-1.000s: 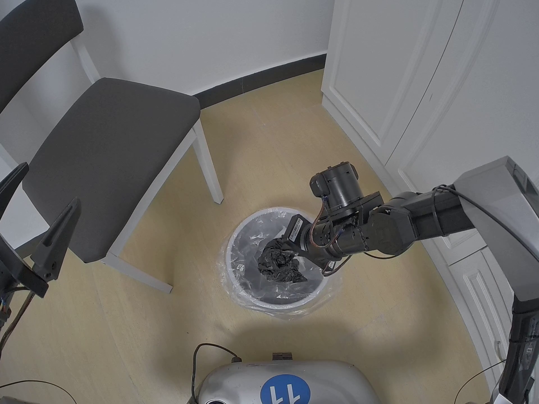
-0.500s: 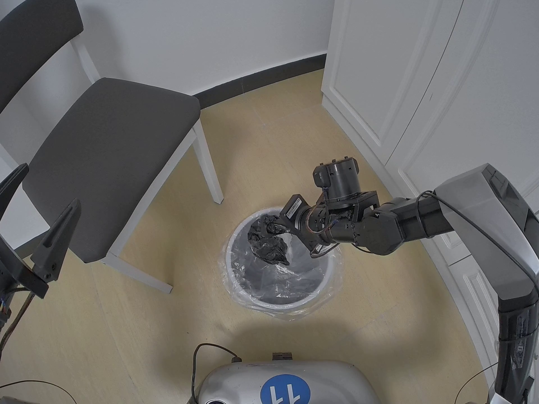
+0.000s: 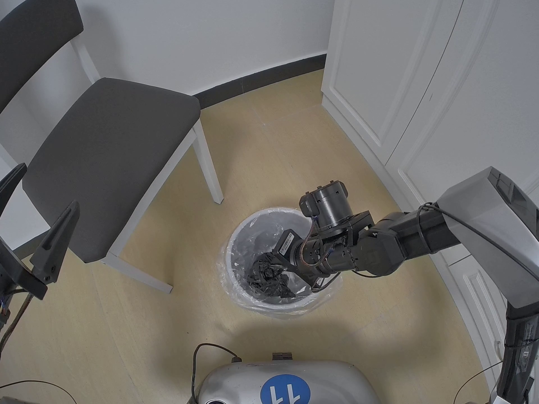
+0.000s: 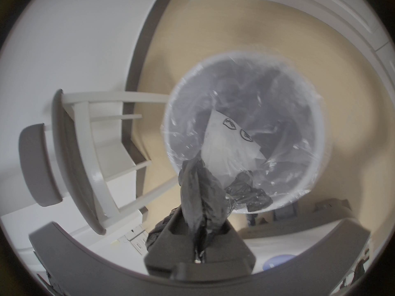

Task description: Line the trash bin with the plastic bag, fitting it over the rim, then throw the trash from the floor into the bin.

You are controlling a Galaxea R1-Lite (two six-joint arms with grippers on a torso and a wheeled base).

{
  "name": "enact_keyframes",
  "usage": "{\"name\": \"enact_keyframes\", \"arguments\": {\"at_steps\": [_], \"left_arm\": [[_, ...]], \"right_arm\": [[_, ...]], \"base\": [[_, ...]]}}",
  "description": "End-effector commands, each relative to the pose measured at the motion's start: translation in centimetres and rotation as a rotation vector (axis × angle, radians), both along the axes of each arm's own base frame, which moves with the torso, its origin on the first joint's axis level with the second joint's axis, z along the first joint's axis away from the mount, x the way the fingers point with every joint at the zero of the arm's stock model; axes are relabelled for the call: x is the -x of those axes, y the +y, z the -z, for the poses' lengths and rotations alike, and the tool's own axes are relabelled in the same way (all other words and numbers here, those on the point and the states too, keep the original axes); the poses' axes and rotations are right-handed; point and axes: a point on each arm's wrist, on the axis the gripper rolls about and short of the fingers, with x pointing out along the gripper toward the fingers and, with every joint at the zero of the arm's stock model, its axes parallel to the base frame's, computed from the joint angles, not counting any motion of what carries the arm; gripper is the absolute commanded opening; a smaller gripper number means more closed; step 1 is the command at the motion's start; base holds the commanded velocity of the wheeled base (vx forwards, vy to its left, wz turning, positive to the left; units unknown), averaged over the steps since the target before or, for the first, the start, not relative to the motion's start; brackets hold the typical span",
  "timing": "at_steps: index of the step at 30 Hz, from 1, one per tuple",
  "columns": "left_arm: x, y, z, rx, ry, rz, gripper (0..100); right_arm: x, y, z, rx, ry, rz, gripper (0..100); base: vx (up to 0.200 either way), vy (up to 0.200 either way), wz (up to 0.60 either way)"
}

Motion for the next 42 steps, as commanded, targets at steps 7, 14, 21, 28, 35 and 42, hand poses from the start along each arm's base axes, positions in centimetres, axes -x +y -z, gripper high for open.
{"name": "enact_keyframes", "arguments": {"at_steps": [7,14,21,28,35,42], "left_arm": [[0.0,0.0,0.2,-0.005,0.004,0.006,100],[-0.1,-0.1,0.3,-0.009,0.01,0.006,100],[-0.1,-0.1,0.4,-0.016,0.021,0.008,100],[-0.2,-0.2,0.7,-0.029,0.04,0.007,100],[-0.2,-0.2,0.9,-0.051,0.043,0.003,100],[-0.2,-0.2,0.8,-0.05,0.041,0.003,100]], "right_arm": [[-2.1,0.6,0.1,0.072,0.088,0.006,0],[-4.3,0.1,1.5,0.06,0.096,0.048,0],[-6.1,-0.3,3.0,0.051,0.102,0.084,0],[-6.9,-0.3,3.8,0.022,0.07,0.105,0],[-7.3,-0.2,3.2,-0.086,-0.017,0.193,0],[-6.3,-0.1,4.2,-0.13,-0.08,0.175,0]], "base": [[0.0,0.0,0.0],[0.0,0.0,0.0],[0.0,0.0,0.0],[0.0,0.0,0.0],[0.0,0.0,0.0],[0.0,0.0,0.0]]}}
